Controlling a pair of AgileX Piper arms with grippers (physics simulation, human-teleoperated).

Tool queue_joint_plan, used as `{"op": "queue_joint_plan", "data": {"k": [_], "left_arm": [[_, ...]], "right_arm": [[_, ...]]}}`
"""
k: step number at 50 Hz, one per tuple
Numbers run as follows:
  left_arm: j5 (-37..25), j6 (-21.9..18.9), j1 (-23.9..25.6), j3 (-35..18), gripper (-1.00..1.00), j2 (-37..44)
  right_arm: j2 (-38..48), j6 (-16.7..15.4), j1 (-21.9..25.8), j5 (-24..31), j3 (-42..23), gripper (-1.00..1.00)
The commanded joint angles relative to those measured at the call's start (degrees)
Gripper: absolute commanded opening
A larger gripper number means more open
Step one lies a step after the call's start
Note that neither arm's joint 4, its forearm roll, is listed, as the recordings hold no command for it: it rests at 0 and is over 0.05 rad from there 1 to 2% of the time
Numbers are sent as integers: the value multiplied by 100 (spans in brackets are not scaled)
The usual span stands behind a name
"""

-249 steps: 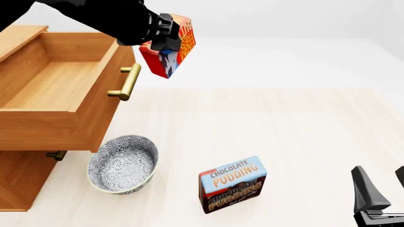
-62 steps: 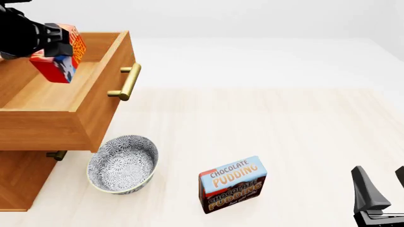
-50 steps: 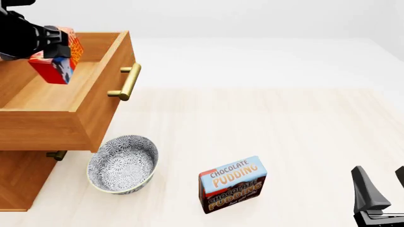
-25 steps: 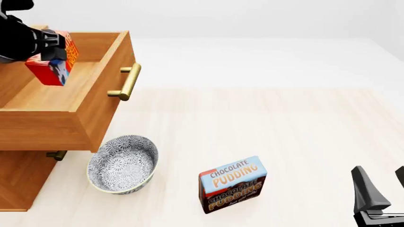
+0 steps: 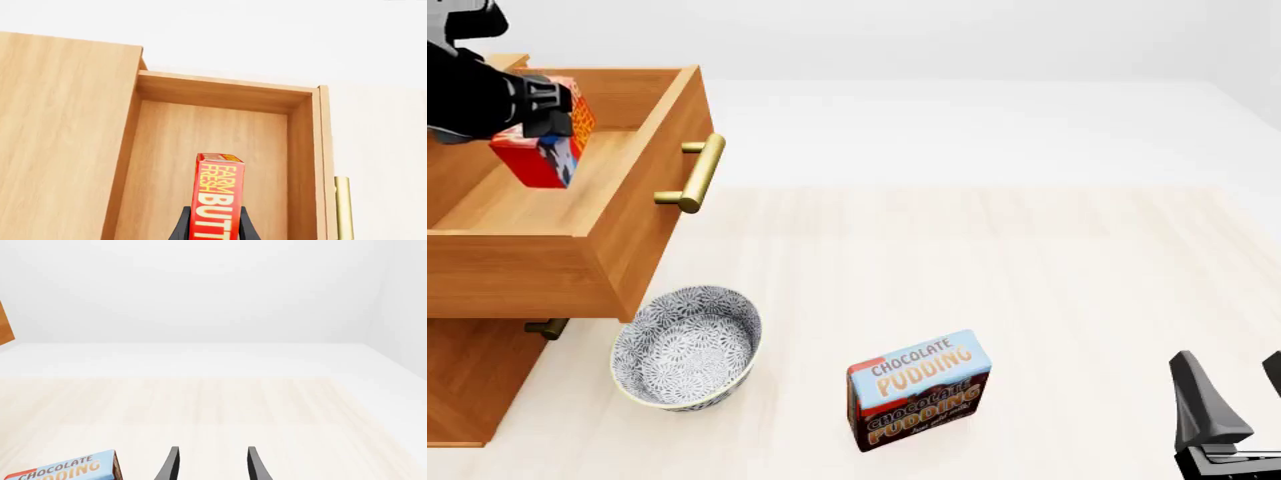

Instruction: Put the butter at the back in the top drawer of the cabinet and close it.

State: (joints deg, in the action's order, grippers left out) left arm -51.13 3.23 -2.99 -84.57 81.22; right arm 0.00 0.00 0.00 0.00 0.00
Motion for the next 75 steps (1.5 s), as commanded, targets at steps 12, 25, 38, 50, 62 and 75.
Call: {"op": "queue_joint_plan", "data": {"k": [12,25,38,50,62,75], "left_arm": [[238,-125,-188,43,-100,97],[322,-178,-281,57,-100,207],[362,-181,-296,90,-100,266],[393,-233,-354,82,-100,330],[454,-348,-483,135,-100,363],[412,-148,-325,5,100,327]], "right_arm": [[0,0,0,0,0,100],[0,0,0,0,0,100],[0,0,0,0,0,100],[0,0,0,0,0,100],[0,0,0,0,0,100],[0,0,0,0,0,100]]}}
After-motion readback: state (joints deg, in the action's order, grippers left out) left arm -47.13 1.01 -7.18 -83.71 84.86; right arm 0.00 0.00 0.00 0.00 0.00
